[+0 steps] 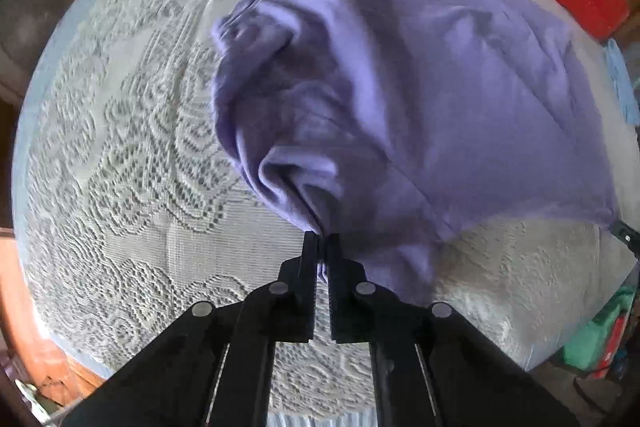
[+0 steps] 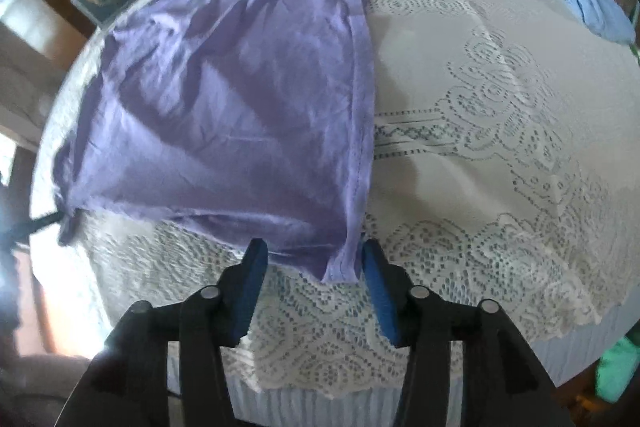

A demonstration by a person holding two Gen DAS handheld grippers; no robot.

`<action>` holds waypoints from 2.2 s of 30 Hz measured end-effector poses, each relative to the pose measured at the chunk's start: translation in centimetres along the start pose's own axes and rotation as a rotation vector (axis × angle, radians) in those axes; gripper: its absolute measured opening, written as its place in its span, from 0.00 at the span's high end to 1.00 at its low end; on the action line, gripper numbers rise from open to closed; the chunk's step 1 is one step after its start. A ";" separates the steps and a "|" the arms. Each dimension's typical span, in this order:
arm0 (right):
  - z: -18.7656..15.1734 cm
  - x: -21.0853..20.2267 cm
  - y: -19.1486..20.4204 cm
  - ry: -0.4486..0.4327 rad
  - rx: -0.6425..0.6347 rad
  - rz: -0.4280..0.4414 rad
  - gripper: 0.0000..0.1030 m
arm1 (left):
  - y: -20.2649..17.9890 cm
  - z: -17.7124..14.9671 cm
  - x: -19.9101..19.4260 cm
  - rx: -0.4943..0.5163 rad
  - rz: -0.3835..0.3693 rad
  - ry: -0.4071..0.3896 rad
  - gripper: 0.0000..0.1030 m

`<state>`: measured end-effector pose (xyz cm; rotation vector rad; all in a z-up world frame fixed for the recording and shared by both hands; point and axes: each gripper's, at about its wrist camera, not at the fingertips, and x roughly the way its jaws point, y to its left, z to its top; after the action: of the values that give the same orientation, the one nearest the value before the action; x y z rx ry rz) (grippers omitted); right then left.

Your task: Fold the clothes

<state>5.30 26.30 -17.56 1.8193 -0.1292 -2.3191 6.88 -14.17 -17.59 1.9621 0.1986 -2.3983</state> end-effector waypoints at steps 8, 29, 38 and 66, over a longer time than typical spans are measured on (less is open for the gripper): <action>3.8 -2.3 0.4 -0.029 0.012 0.059 0.98 | -0.1 7.0 -5.8 0.013 -0.138 -0.098 0.96; 7.2 -1.1 -4.1 -0.036 0.219 0.106 0.78 | 8.0 10.5 -1.0 0.041 0.136 -0.189 0.27; 7.0 2.3 -2.5 0.034 0.189 -0.005 0.96 | 11.3 9.9 4.0 -0.041 0.220 -0.080 0.83; 13.1 10.6 28.8 0.169 -0.241 0.449 0.87 | 9.2 17.4 4.7 0.206 -0.120 -0.066 0.83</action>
<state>-7.06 -4.69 -19.09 1.6541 -0.2009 -1.7863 -10.03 -25.19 -19.47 2.0009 0.0714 -2.6527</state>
